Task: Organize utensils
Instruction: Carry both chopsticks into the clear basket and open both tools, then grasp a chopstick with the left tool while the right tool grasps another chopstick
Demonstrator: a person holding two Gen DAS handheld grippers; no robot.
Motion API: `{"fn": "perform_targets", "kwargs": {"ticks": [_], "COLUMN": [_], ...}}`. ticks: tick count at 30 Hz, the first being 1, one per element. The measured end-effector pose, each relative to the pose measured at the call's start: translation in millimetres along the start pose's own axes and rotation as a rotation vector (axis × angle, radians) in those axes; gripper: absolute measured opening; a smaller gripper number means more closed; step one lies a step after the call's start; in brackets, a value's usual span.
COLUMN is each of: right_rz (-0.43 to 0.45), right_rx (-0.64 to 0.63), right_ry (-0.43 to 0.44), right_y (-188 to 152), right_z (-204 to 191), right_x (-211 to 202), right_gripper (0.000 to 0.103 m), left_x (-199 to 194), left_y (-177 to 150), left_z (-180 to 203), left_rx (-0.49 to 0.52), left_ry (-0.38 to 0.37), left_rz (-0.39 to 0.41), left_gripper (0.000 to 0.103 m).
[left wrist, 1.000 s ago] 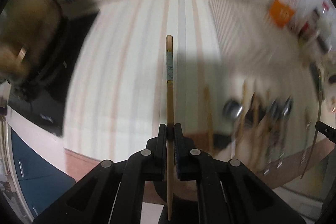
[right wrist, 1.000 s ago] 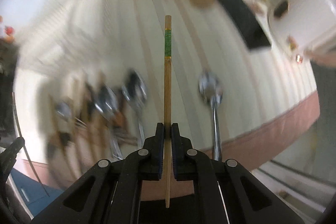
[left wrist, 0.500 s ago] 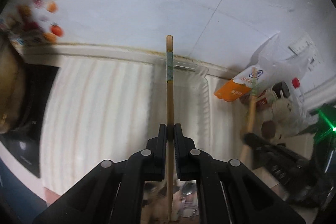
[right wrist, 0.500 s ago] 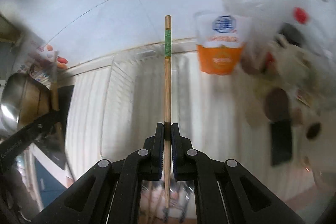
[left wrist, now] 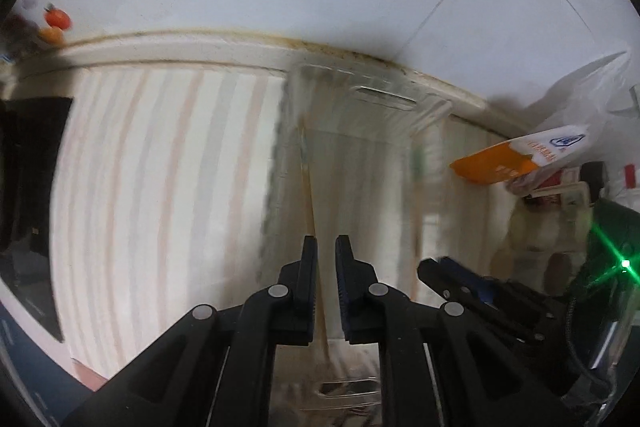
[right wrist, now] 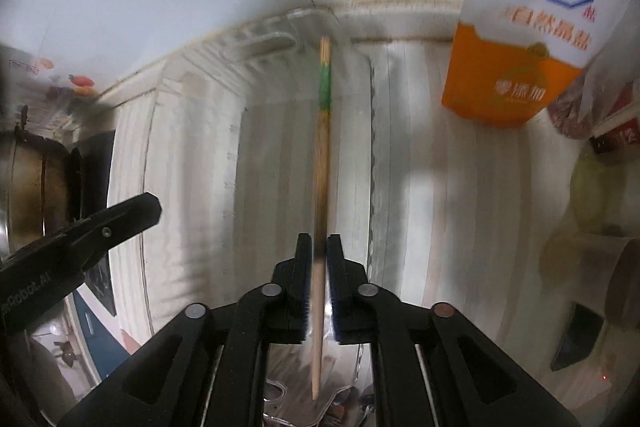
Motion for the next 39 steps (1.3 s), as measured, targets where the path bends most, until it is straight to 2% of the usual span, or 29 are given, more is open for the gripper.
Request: {"fn": "perform_targets", "kwargs": {"ticks": [1,2,3,4,5,6,7,8,9,11,14,16,18,20,21,22,23,24,25,27,28,29,30,31,32,33,35,37,39], "right_rz": [0.005,0.018,0.033,0.049,0.064,0.085,0.109,0.138,0.173,0.239,0.342,0.378,0.376,0.347,0.328,0.296,0.236,0.236,0.206,0.156,0.133,0.119,0.104,0.073,0.058,0.049,0.029,0.012,0.014], "right_rx": [-0.002,-0.003,0.002,0.019,0.031,0.037,0.040,0.042,0.047,0.057,0.073,0.095,0.111,0.146,0.152,0.157,0.168,0.168,0.168,0.175,0.176,0.181,0.185,0.186,0.188,0.189,0.185,0.192,0.203], "right_ry": [-0.003,-0.016,-0.024,-0.028,-0.040,-0.050,-0.066,-0.095,-0.108,-0.117,-0.142,-0.153,-0.136,-0.130,-0.109,-0.079,-0.060,-0.060,-0.048,-0.030,-0.011,0.015,0.043,0.089,0.112,0.125,0.124,0.120,0.087], "right_y": [-1,-3,-4,-8,-9,-11,-16,-21,-28,-44,-74,-99,-121,-151,-162,-177,-200,-200,-210,-224,-231,-235,-238,-243,-247,-249,-253,-255,-257], "right_z": [2,4,5,9,11,12,14,17,19,23,32,40,44,52,52,52,50,50,48,41,35,30,23,13,6,0,-9,-18,-23], "right_x": [0,-3,-6,-11,-17,-24,-31,-40,-50,-67,-91,-100,-99,-90,-82,-71,-48,-48,-35,-13,-2,7,13,24,30,36,51,64,77], "right_gripper": [0.043,0.046,0.047,0.048,0.049,0.052,0.055,0.057,0.064,0.067,0.071,0.071,0.071,0.063,0.047,0.036,0.035,0.027,0.019,0.019,0.019,0.019,0.019,0.019,0.019,0.019,0.019,0.019,0.019], "left_x": [-4,-9,-15,-22,-33,-39,-48,-55,-61,-69,-76,-77,-70,-49,-39,-25,-6,12,29,60,71,82,88,93,97,94,93,90,89], "left_y": [0,0,-2,-3,-7,-8,-12,-17,-23,-36,-62,-86,-111,-147,-160,-176,-192,-206,-218,-235,-238,-240,-240,-239,-238,-236,-234,-235,-239], "left_z": [0,0,-4,-6,-10,-13,-18,-21,-22,-28,-38,-50,-59,-73,-76,-82,-86,-89,-91,-92,-92,-92,-91,-91,-91,-91,-93,-99,-108], "left_rx": [0.009,0.018,0.024,0.030,0.038,0.042,0.046,0.049,0.050,0.055,0.074,0.086,0.094,0.099,0.105,0.105,0.104,0.102,0.094,0.070,0.058,0.053,0.056,0.064,0.074,0.079,0.091,0.085,0.070], "left_ry": [0.018,0.031,0.049,0.070,0.096,0.112,0.136,0.139,0.130,0.130,0.181,0.237,0.260,0.282,0.280,0.279,0.263,0.237,0.213,0.156,0.139,0.137,0.137,0.144,0.156,0.155,0.151,0.136,0.113], "left_rz": [0.017,0.031,0.054,0.087,0.138,0.168,0.202,0.234,0.253,0.276,0.303,0.321,0.312,0.273,0.251,0.215,0.162,0.108,0.056,-0.020,-0.039,-0.051,-0.055,-0.055,-0.054,-0.025,-0.018,-0.023,-0.026], "left_gripper": [0.018,0.035,0.046,0.066,0.073,0.074,0.080,0.097,0.103,0.103,0.103,0.103,0.103,0.103,0.103,0.103,0.103,0.101,0.095,0.084,0.073,0.065,0.061,0.048,0.041,0.036,0.013,0.005,0.005]}}
Point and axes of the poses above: each gripper's, at about its wrist camera, not at the fingertips, and x roughly the way its jaws point, z to its right, y to its top, the point moved 9 cm from there along x, roughly the way its jaws point, and after that the axes turned 5 degrees about -z, right-handed, at the moved point
